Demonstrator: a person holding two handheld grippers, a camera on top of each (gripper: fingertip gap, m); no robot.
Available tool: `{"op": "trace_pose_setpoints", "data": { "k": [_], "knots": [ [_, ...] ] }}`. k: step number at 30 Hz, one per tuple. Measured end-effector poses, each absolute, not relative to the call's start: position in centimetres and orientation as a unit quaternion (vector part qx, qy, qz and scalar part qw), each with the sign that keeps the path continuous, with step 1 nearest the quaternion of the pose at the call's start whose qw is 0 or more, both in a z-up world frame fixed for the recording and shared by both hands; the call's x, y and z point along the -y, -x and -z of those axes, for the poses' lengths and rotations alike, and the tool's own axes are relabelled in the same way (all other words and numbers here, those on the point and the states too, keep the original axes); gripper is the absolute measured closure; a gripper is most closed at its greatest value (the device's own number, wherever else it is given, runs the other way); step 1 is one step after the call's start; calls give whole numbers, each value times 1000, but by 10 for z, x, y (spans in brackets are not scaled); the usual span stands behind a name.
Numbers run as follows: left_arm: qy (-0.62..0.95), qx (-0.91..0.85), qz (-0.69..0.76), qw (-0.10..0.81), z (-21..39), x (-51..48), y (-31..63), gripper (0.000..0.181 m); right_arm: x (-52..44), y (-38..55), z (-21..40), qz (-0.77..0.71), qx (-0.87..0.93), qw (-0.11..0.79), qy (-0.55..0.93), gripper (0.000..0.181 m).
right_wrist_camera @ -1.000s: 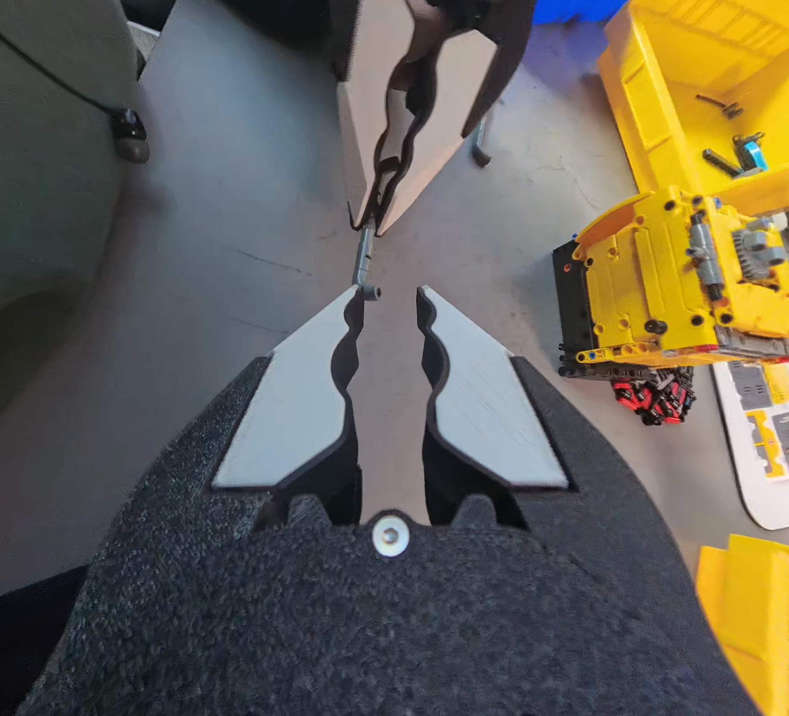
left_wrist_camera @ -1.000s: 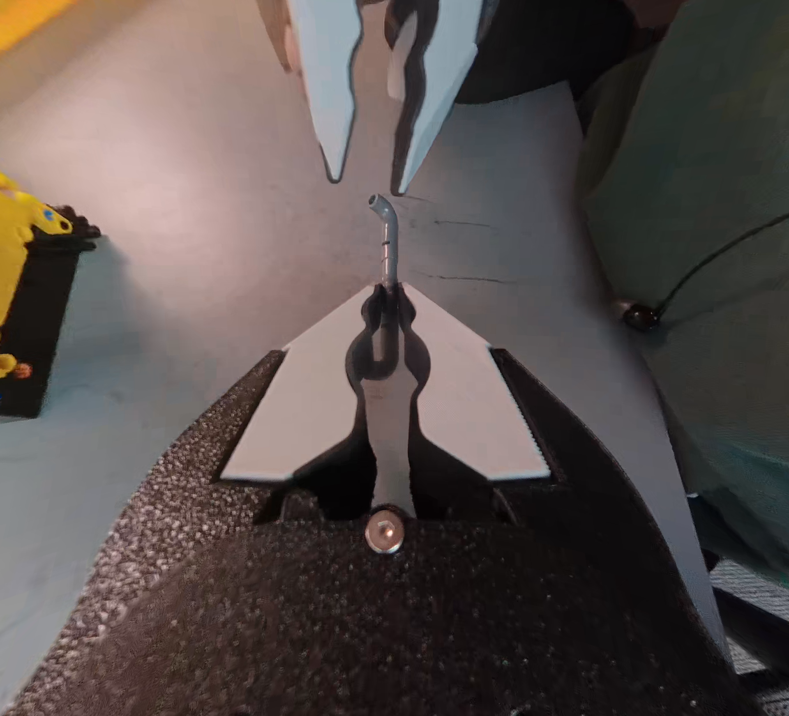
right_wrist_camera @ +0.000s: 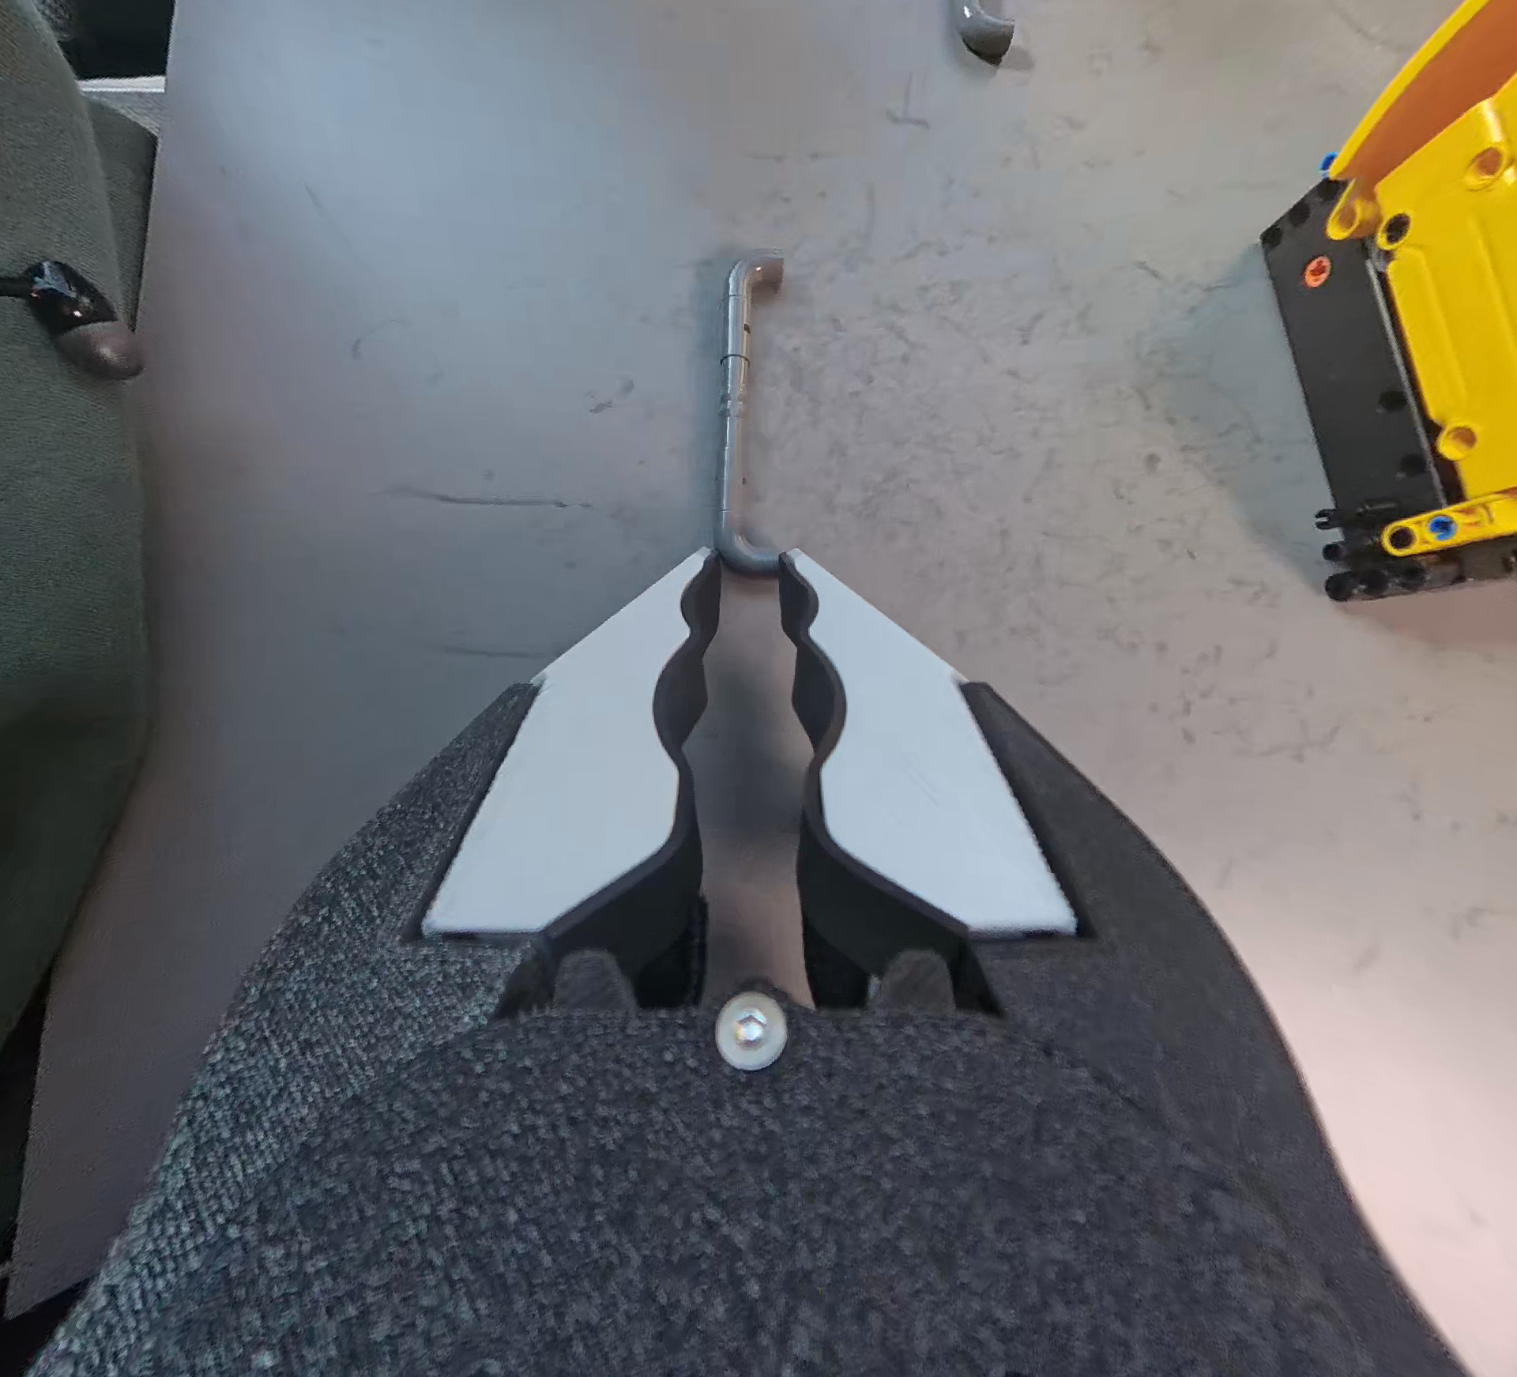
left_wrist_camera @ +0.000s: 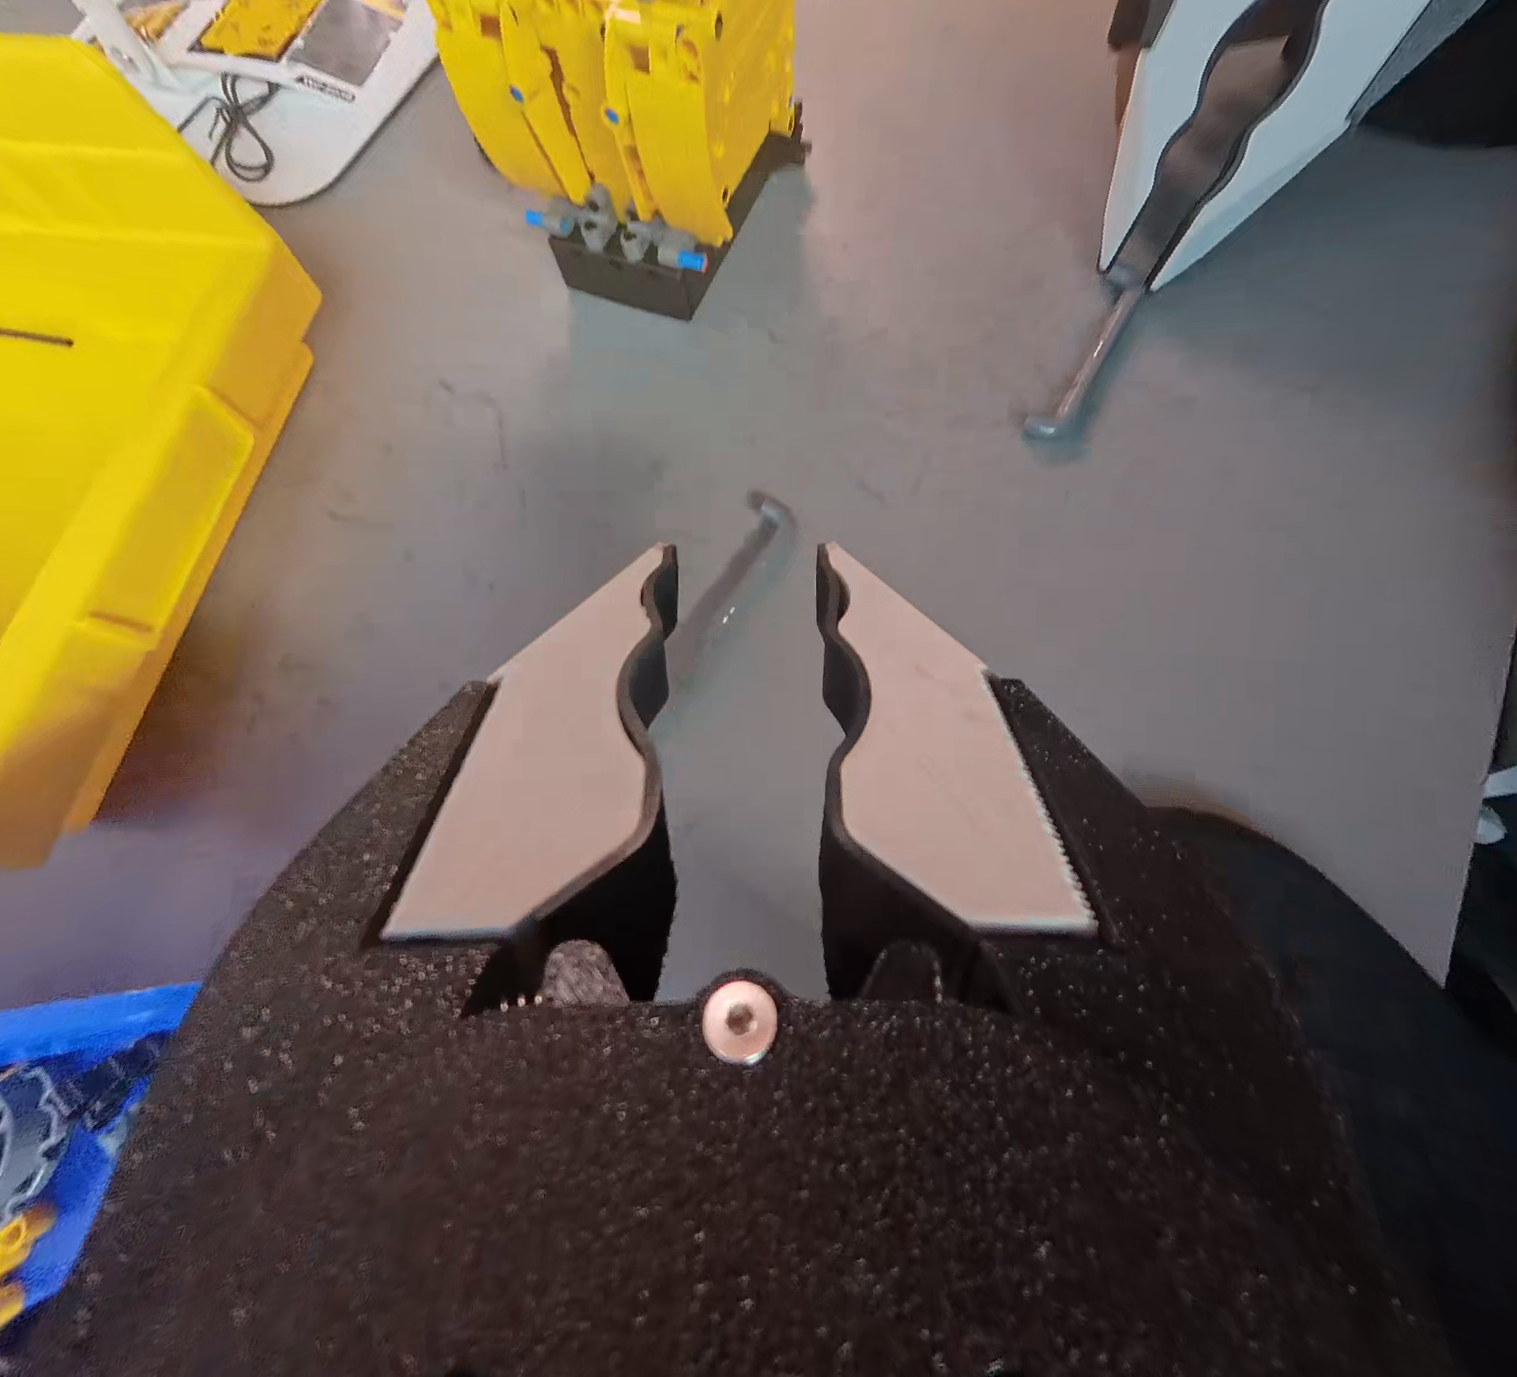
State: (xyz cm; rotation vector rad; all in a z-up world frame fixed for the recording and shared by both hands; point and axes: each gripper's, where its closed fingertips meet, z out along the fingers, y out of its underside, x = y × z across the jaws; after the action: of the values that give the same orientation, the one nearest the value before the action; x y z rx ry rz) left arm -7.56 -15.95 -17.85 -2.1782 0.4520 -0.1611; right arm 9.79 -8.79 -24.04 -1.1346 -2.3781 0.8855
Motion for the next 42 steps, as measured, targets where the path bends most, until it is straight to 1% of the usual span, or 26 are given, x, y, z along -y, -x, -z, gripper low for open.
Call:
{"op": "trace_pose_setpoints", "data": {
  "k": [6, 8, 10, 12, 13, 18, 21, 23, 24, 26, 28, 29, 32, 34, 36, 39, 40, 42],
  "knots": [
    [907, -227, 24, 353, 218, 162, 85, 151, 86, -69, 236, -329, 855, 169, 364, 169],
    [912, -253, 12, 321, 227, 157, 87, 155, 82, -56, 235, -324, 860, 171, 356, 169],
    [917, -280, 3, 285, 237, 153, 90, 161, 76, -44, 236, -320, 859, 166, 363, 170],
    [914, -306, 23, 267, 243, 150, 84, 174, 72, -34, 233, -335, 849, 160, 375, 176],
    [911, -313, 31, 266, 244, 148, 82, 175, 70, -29, 232, -341, 845, 158, 380, 177],
    [906, -340, 38, 250, 244, 142, 80, 176, 61, -23, 236, -327, 855, 159, 369, 177],
    [904, -349, 36, 244, 244, 142, 81, 175, 56, -21, 237, -319, 857, 163, 370, 171],
    [906, -345, 19, 244, 242, 141, 85, 167, 52, -21, 235, -315, 855, 174, 373, 165],
    [907, -338, 14, 250, 239, 139, 86, 165, 51, -21, 232, -318, 851, 181, 377, 164],
    [904, -319, 14, 285, 229, 132, 84, 164, 47, -22, 226, -320, 842, 200, 386, 163],
    [890, -288, 3, 354, 210, 116, 80, 161, 43, -24, 219, -322, 831, 228, 392, 162],
    [875, -265, -6, 404, 195, 104, 78, 159, 41, -25, 215, -325, 824, 244, 395, 161],
    [795, -166, 16, 584, 136, 80, 66, 152, 30, -21, 193, -351, 780, 303, 420, 151],
    [746, -106, 50, 655, 108, 75, 62, 142, 20, -18, 173, -380, 738, 346, 437, 150],
    [721, -64, 69, 687, 94, 70, 61, 126, 9, -16, 151, -408, 693, 388, 450, 148],
    [703, -18, 75, 707, 85, 57, 64, 100, -10, -16, 123, -439, 632, 440, 463, 144],
    [698, -2, 71, 712, 83, 52, 67, 95, -17, -16, 118, -440, 617, 459, 464, 141],
    [688, 24, 68, 722, 79, 40, 73, 93, -34, -17, 110, -433, 590, 505, 457, 139]
  ]
}}
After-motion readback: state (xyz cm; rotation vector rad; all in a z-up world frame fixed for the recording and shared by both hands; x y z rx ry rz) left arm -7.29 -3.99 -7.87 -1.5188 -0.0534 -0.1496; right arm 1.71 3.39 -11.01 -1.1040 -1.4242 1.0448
